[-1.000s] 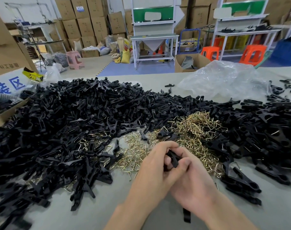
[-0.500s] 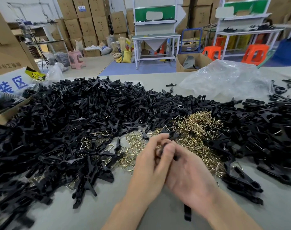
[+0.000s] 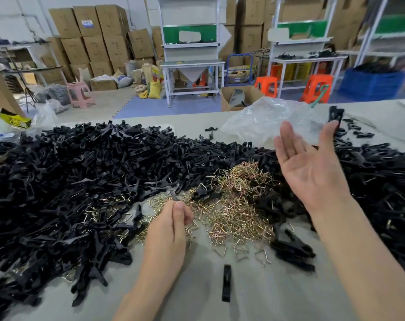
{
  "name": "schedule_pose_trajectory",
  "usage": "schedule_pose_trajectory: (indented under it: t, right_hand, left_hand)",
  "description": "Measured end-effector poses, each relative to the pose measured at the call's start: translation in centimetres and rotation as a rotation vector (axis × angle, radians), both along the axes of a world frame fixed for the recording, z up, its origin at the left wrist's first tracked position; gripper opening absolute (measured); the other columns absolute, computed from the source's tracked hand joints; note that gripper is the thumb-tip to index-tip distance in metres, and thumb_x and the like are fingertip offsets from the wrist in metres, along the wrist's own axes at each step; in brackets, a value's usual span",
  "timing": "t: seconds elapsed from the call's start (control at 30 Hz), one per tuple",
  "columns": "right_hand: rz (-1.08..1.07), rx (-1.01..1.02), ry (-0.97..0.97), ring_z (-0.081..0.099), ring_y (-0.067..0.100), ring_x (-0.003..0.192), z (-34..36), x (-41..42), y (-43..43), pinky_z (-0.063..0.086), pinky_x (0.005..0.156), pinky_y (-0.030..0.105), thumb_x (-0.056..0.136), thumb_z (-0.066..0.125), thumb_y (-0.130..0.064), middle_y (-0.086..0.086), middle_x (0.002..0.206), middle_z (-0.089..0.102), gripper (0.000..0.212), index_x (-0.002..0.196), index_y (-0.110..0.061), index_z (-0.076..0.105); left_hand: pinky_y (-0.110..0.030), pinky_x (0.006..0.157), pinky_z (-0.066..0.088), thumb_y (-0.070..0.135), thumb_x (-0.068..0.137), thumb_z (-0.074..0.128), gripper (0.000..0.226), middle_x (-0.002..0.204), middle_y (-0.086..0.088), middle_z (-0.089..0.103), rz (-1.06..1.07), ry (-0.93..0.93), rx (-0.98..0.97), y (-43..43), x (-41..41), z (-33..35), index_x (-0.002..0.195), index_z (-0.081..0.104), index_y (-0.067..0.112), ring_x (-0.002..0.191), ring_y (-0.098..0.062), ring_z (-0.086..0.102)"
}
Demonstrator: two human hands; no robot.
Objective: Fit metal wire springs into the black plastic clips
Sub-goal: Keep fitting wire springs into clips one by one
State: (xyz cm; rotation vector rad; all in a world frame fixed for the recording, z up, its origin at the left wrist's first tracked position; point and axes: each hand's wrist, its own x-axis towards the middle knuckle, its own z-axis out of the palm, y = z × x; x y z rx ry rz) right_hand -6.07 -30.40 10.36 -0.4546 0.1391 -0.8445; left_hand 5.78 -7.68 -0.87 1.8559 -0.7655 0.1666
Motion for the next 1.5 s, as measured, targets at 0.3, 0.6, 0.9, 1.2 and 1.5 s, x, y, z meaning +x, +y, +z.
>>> schedule_pose_trajectory:
  t: [0.3,0.6,0.9,1.2,1.5]
  right_hand:
    - [0.026,-0.602,0.558,0.075,0.022,0.088,-7.3,2.1,7.0,0.061,0.078,0.03,0.104,0.052,-0.031,0.003,0.104,0.077,0.027,0.13,-0.029,0.059]
    - [-0.04,-1.205,0.847,0.067,-0.001,0.092,-10.4,2.6,8.6,0.047,0.072,0.008,0.106,0.044,-0.036,-0.021,0.101,0.068,0.026,0.127,-0.05,0.052]
    - [-0.058,-1.233,0.828,0.067,0.002,0.091,-10.5,2.6,8.7,0.045,0.067,0.009,0.106,0.045,-0.026,-0.019,0.099,0.068,0.03,0.125,-0.046,0.056]
    - [-0.05,-1.289,0.85,0.067,0.004,0.091,-10.9,2.6,8.4,0.051,0.068,0.017,0.107,0.045,-0.025,-0.02,0.1,0.067,0.031,0.126,-0.048,0.054]
    - [-0.053,-1.327,0.836,0.067,0.02,0.078,-10.7,2.6,8.4,0.053,0.065,0.032,0.106,0.046,-0.023,-0.02,0.098,0.067,0.035,0.122,-0.053,0.053]
  left_hand:
    - [-0.035,0.06,0.046,0.057,0.103,0.027,0.06,0.058,0.014,0.06,0.205,-0.071,0.147,2.0,1.7,1.7,0.063,0.061,0.027,0.056,-0.006,0.054]
    - [-0.046,0.111,0.028,0.046,0.1,0.048,0.043,0.135,-0.012,0.061,0.532,-0.218,0.763,4.1,3.6,1.4,0.127,0.065,0.018,0.125,-0.033,0.054]
    - [-0.04,0.093,0.038,0.038,0.103,0.046,0.029,0.115,0.0,0.06,0.365,-0.306,0.793,3.9,4.1,1.3,0.124,0.062,0.027,0.104,-0.025,0.059]
    - [-0.04,0.095,0.036,0.028,0.102,0.051,0.029,0.123,0.0,0.058,0.306,-0.264,0.74,4.2,4.3,1.0,0.131,0.056,0.026,0.111,-0.024,0.058]
    - [-0.02,0.082,0.043,0.013,0.1,0.054,0.024,0.114,0.014,0.057,0.213,-0.266,0.32,3.7,3.4,2.2,0.119,0.065,0.023,0.097,-0.01,0.058]
